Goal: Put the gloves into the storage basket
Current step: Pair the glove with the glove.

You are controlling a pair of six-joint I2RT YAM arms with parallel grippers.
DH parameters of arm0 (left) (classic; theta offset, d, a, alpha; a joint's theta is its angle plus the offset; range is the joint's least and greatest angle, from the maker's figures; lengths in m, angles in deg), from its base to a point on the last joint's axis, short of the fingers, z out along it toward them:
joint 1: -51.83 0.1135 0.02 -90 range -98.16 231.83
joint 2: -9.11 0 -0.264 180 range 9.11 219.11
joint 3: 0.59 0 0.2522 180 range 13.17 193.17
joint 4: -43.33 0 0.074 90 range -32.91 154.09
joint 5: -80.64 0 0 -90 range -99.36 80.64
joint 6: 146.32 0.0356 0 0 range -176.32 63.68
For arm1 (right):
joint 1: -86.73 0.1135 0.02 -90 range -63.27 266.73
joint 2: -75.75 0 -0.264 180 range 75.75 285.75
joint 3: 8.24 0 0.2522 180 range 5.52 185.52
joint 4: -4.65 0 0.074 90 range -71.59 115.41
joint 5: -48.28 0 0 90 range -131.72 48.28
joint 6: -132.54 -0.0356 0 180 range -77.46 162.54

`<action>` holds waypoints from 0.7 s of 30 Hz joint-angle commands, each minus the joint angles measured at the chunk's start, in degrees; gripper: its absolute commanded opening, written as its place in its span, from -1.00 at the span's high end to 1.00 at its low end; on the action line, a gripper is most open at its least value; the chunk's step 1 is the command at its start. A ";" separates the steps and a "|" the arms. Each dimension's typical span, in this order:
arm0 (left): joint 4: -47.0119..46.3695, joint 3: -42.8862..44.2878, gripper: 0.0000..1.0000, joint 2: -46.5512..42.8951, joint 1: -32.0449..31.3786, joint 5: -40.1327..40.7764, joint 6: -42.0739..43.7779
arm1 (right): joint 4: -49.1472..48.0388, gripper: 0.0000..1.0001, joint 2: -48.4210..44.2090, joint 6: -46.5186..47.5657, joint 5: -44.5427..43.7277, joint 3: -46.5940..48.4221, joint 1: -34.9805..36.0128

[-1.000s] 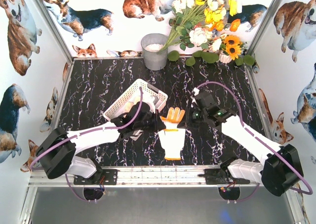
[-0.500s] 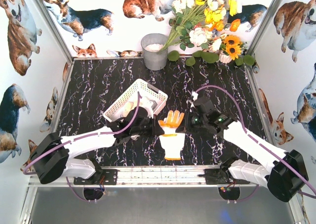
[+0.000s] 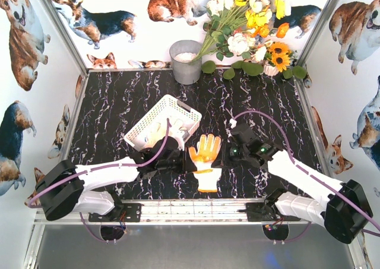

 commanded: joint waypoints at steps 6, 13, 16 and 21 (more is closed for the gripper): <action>-2.29 -1.61 1.00 2.33 -3.00 -0.37 -1.65 | -4.48 1.00 -3.92 -4.99 -2.12 -6.30 4.48; -1.86 -1.43 1.00 3.08 -3.10 -0.95 -1.48 | -4.07 1.00 -4.26 -5.55 -2.79 -7.19 5.75; -1.51 -1.25 1.00 3.66 -3.11 -1.54 -1.48 | -3.90 1.00 -4.24 -5.79 -2.92 -7.40 6.50; -0.97 -0.52 1.00 5.59 -3.11 -3.43 -1.31 | -3.06 1.00 -4.92 -6.87 -3.93 -8.74 7.78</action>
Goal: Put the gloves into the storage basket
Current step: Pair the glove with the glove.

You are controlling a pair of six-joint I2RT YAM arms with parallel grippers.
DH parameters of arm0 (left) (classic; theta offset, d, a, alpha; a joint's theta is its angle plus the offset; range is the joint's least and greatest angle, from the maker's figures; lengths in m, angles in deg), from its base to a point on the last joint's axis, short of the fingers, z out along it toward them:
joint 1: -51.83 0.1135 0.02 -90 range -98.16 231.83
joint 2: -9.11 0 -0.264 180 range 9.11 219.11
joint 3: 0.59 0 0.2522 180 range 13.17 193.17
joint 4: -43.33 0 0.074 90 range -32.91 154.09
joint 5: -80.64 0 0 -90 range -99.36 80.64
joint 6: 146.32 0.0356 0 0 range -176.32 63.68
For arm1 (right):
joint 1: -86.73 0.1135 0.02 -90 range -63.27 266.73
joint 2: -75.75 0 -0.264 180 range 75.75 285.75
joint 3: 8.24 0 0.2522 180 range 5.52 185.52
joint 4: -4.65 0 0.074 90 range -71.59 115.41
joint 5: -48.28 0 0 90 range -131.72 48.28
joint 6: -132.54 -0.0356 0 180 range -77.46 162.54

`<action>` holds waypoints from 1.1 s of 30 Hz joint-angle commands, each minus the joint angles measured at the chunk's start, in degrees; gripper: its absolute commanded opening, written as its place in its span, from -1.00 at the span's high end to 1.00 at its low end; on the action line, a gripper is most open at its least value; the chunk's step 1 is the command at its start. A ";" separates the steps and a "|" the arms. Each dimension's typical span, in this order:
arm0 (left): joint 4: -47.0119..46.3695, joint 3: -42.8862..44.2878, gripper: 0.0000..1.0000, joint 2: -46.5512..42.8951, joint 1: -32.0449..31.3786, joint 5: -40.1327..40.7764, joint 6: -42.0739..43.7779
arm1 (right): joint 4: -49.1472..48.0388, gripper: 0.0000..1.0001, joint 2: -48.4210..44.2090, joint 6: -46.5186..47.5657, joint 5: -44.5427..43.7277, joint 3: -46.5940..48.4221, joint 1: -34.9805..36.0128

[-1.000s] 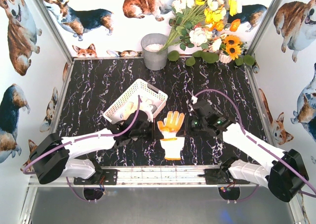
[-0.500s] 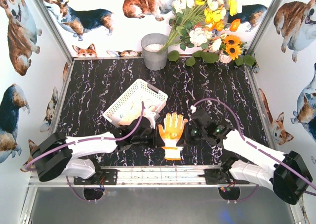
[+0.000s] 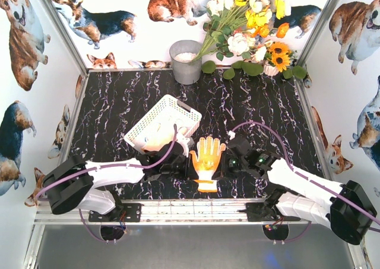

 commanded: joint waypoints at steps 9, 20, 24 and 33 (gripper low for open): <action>0.58 2.75 1.00 4.98 -0.93 -4.12 1.38 | 1.02 1.00 -4.96 -2.00 -3.29 -3.25 1.60; 3.48 3.59 0.50 4.45 -1.21 -2.08 1.59 | -2.32 1.00 -0.35 -1.54 -2.74 -4.95 1.58; 5.44 3.13 0.42 1.88 -1.19 0.21 1.71 | -2.64 1.00 0.11 -1.63 -2.59 -5.21 1.58; 4.01 4.34 0.38 0.49 -1.21 -0.57 4.31 | -5.49 1.00 0.17 -2.93 -1.38 -5.82 1.68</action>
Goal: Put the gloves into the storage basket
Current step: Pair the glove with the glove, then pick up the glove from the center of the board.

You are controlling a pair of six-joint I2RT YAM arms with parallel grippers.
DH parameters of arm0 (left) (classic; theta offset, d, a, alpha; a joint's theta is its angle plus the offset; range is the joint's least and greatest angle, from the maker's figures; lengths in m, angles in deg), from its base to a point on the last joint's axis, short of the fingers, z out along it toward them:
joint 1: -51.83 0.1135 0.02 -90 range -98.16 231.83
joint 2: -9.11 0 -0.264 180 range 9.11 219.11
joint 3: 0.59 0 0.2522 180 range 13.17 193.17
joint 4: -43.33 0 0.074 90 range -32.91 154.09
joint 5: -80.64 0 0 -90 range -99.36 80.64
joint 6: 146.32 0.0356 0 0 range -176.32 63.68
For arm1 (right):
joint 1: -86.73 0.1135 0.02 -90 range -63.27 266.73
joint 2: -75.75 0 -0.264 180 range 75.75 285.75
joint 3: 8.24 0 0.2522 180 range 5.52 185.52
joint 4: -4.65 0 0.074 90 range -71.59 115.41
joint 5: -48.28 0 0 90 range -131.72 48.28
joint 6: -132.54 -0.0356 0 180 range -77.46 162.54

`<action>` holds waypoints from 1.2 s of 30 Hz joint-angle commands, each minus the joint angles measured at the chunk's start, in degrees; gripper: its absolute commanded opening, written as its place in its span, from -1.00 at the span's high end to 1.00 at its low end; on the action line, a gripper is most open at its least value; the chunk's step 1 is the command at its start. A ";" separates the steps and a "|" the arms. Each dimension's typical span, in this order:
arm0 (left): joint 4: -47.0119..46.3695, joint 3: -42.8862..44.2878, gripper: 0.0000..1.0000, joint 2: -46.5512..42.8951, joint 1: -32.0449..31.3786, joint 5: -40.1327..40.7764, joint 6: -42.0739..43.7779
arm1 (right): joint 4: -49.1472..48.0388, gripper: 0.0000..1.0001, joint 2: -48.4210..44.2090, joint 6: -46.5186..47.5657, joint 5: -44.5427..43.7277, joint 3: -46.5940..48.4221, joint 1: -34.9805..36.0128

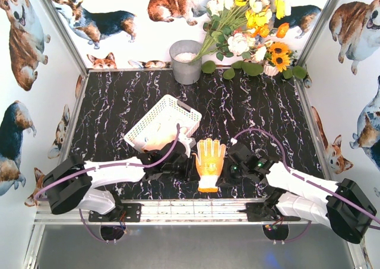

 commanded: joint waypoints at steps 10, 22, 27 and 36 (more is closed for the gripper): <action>-4.29 5.37 0.50 7.05 -0.32 -2.78 4.47 | -7.31 0.98 0.95 -1.94 0.20 -1.39 0.66; -5.18 7.16 0.54 14.96 -0.34 -6.29 4.56 | 3.44 0.19 -8.10 1.16 -8.12 3.07 0.09; -4.76 7.63 0.51 13.29 -0.27 -5.97 4.98 | -2.97 0.09 -7.52 -1.11 -3.18 -1.01 -0.13; -3.90 7.37 0.49 10.15 -0.34 -4.00 6.58 | -7.27 0.02 -5.24 -2.75 1.65 -3.96 -0.13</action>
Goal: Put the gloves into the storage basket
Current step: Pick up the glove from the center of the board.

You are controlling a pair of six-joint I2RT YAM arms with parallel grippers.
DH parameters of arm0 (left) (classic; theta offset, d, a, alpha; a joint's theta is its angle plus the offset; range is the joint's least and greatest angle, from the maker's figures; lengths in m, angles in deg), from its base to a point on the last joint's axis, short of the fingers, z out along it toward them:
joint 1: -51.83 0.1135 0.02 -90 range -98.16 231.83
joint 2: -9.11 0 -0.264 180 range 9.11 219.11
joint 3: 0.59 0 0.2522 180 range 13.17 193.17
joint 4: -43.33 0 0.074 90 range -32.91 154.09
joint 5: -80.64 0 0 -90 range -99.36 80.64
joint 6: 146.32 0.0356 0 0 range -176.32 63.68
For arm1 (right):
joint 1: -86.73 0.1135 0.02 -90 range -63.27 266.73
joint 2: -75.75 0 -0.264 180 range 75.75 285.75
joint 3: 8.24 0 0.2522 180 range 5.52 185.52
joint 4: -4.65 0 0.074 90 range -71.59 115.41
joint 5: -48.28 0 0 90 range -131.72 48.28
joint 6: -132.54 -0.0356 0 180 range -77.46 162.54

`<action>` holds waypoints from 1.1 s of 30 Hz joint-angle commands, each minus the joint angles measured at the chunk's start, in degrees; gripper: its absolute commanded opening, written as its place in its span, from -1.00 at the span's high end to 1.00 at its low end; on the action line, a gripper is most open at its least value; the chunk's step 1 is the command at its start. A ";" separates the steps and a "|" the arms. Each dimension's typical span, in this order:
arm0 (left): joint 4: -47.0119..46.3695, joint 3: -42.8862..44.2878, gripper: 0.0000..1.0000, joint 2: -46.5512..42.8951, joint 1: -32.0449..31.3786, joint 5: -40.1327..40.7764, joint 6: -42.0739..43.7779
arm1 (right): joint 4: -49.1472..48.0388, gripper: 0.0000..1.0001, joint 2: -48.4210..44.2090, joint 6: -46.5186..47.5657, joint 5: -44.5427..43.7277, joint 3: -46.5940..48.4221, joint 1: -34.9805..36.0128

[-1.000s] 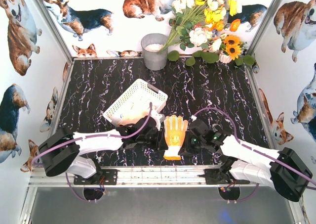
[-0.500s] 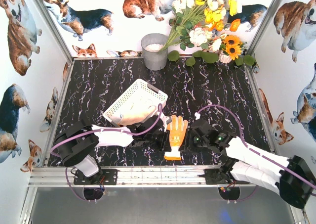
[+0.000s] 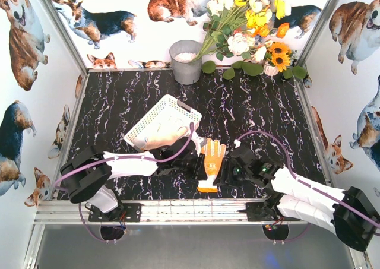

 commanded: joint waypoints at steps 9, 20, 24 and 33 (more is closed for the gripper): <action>-0.98 1.02 0.50 3.06 -0.36 -0.34 2.18 | -11.34 0.12 4.45 -3.16 4.73 -3.66 -0.11; 4.12 2.36 0.50 5.13 -0.36 0.89 2.43 | -13.25 0.43 7.77 -4.94 6.10 -4.38 -0.07; 4.24 2.38 0.50 2.78 -0.48 1.54 4.32 | -13.04 0.78 8.07 -6.08 5.91 -3.60 -0.08; 9.70 2.34 0.33 -9.30 -7.27 12.75 23.94 | -10.68 0.90 11.03 -7.08 8.45 1.37 -0.36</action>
